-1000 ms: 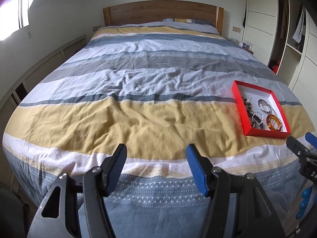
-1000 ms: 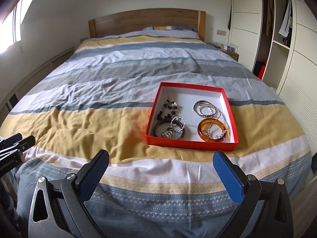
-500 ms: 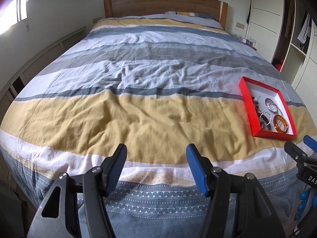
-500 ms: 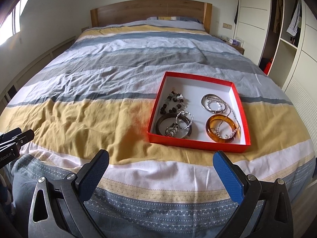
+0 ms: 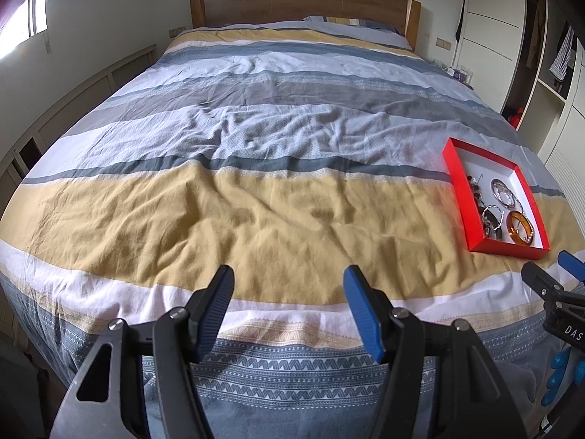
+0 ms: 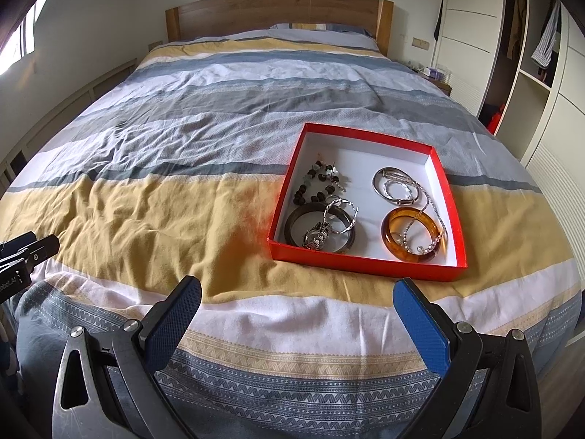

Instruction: Organize jewelry

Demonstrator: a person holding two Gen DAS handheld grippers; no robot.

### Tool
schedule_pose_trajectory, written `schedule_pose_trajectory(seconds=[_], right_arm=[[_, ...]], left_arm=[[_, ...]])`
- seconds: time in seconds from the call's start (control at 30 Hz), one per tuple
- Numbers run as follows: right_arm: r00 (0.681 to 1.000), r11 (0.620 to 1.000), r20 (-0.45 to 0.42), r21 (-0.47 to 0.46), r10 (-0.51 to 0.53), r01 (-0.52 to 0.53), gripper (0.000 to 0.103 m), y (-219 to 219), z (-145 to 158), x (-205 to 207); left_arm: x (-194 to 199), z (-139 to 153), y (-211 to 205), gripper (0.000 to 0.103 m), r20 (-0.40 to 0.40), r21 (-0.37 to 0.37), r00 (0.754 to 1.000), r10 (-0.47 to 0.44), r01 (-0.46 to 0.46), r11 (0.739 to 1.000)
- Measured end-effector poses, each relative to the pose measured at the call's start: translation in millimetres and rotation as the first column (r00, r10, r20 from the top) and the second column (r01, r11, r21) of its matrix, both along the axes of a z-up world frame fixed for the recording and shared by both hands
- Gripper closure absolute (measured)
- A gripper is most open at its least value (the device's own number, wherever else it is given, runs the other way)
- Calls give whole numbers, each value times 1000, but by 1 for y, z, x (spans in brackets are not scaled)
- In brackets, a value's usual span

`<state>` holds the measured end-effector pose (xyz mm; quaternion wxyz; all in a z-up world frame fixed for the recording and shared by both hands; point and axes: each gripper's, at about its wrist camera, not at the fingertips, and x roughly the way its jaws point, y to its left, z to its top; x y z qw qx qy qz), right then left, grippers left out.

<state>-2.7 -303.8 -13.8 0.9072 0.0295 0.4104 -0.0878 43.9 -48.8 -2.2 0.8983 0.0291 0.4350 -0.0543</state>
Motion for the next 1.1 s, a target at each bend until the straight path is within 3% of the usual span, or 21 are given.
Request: schedule_pose_trajectory(seconds=[1.1], right_arm=[[999, 1000, -40, -19, -12, 11, 1, -1, -6, -1]], left_arm=[[-4, -6, -8, 43, -24, -6, 999, -29, 29, 1000]])
